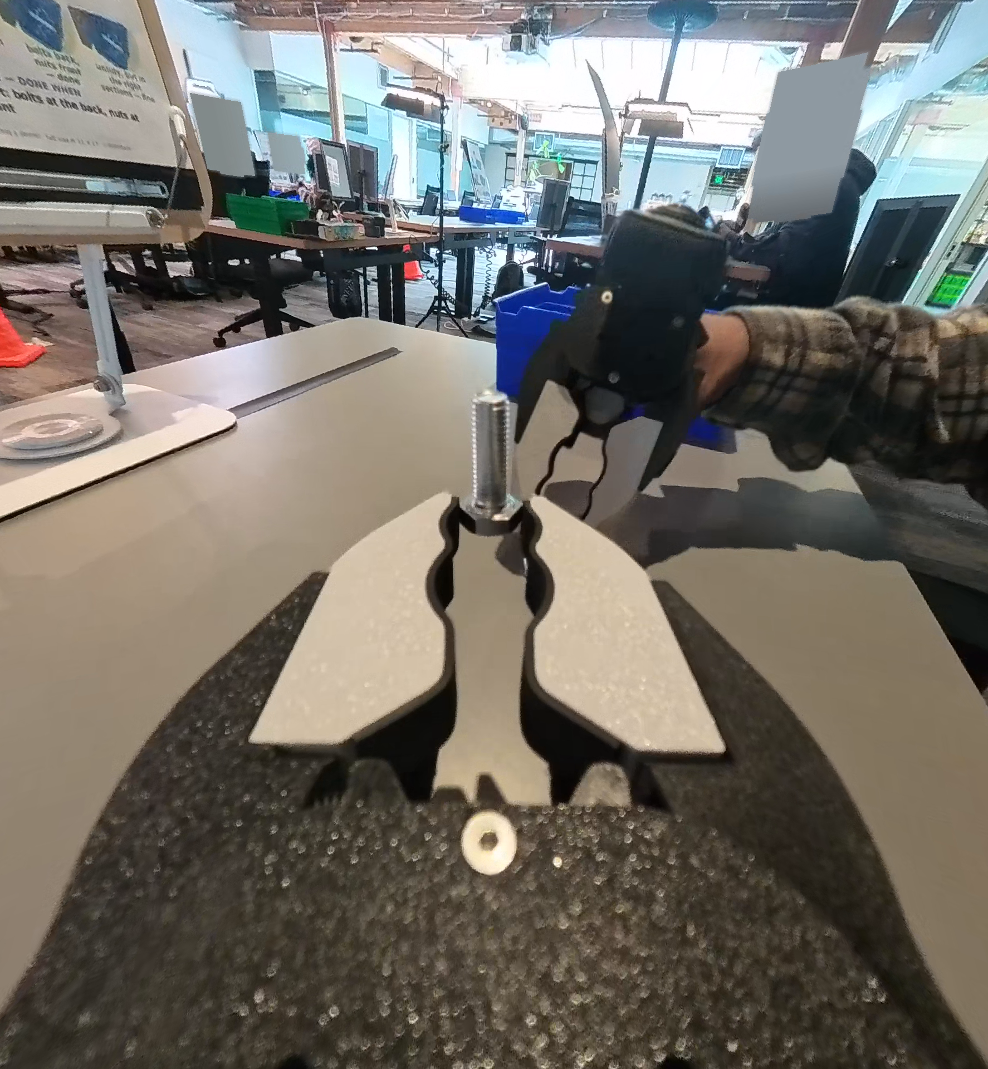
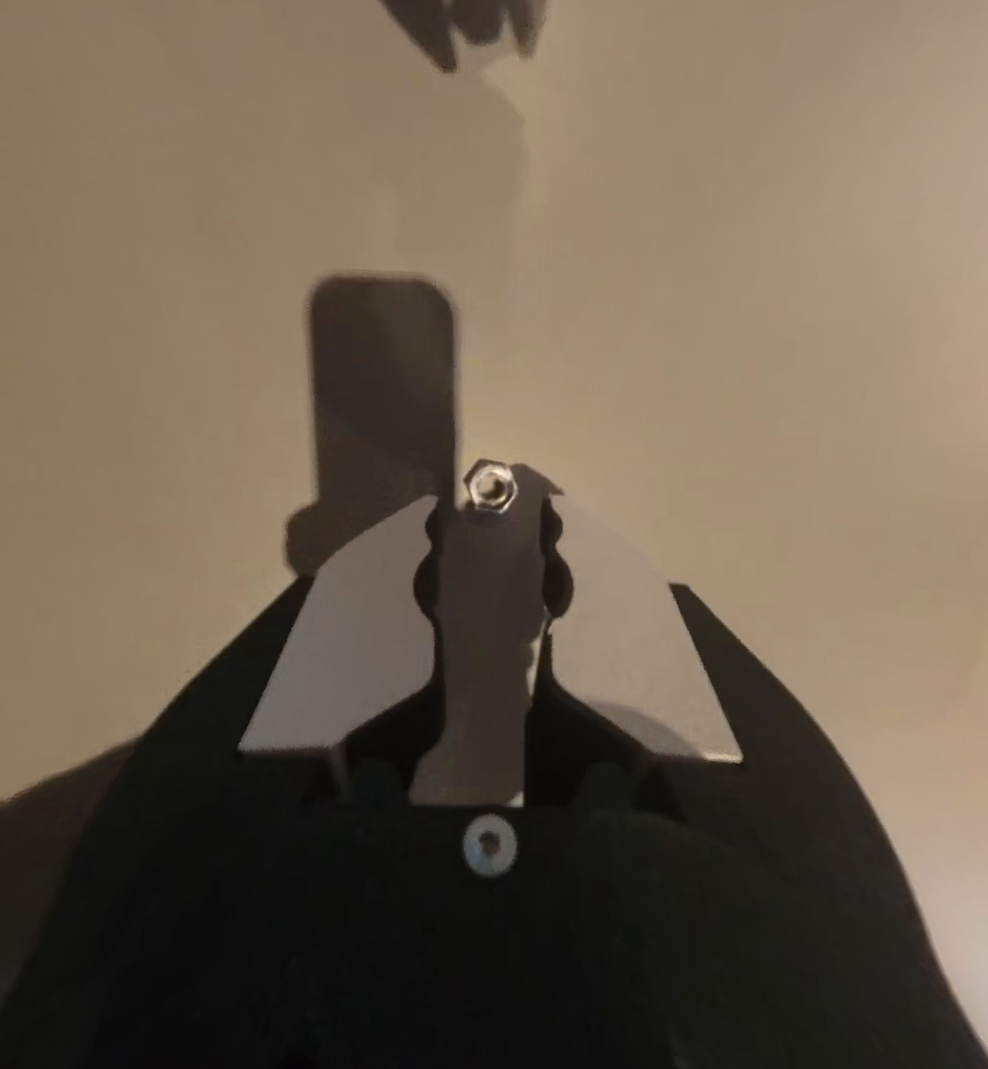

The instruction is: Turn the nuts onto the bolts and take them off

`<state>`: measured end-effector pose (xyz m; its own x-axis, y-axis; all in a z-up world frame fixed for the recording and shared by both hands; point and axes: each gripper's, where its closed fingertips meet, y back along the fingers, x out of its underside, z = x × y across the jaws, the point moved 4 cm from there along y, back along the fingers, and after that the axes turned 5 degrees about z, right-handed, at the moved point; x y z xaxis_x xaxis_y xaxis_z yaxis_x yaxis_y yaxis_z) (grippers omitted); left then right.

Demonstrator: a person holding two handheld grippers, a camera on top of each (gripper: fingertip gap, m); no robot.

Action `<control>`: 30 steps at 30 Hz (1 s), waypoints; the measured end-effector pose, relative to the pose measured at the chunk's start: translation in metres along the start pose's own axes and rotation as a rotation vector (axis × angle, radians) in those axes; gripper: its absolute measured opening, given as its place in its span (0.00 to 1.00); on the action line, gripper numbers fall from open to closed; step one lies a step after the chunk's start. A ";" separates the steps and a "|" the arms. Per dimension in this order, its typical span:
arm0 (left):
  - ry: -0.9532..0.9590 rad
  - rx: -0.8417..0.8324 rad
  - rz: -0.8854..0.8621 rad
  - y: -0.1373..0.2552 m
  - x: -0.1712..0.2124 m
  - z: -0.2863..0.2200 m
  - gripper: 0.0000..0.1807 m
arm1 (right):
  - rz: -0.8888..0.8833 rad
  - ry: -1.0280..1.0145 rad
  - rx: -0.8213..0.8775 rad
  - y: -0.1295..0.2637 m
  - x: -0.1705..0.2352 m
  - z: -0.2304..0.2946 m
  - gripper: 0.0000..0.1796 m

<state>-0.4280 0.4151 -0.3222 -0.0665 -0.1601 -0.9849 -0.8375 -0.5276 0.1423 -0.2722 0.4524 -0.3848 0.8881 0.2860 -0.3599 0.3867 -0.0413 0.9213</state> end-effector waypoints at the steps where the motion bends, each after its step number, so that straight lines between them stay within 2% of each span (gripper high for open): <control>1: -0.001 0.001 0.003 -0.001 0.001 0.000 0.11 | 0.035 0.015 -0.007 0.001 0.000 0.000 0.17; 10: -0.007 -0.010 0.046 -0.002 0.006 0.003 0.11 | 0.255 0.052 -0.129 -0.012 -0.006 -0.006 0.14; 21: 0.007 -0.017 0.083 -0.003 0.012 0.008 0.11 | 0.292 0.001 -0.132 -0.018 -0.005 -0.006 0.10; 25: -0.018 -0.003 0.132 -0.008 0.019 0.005 0.11 | 0.192 -0.076 -0.110 0.018 -0.023 -0.013 0.10; 30: -0.048 0.020 0.153 -0.012 0.019 -0.003 0.11 | 0.037 -0.092 -0.117 0.074 -0.079 -0.019 0.10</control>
<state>-0.4176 0.4155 -0.3423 -0.2197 -0.1968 -0.9555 -0.8263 -0.4831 0.2895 -0.3188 0.4453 -0.2856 0.9222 0.1969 -0.3328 0.3267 0.0638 0.9430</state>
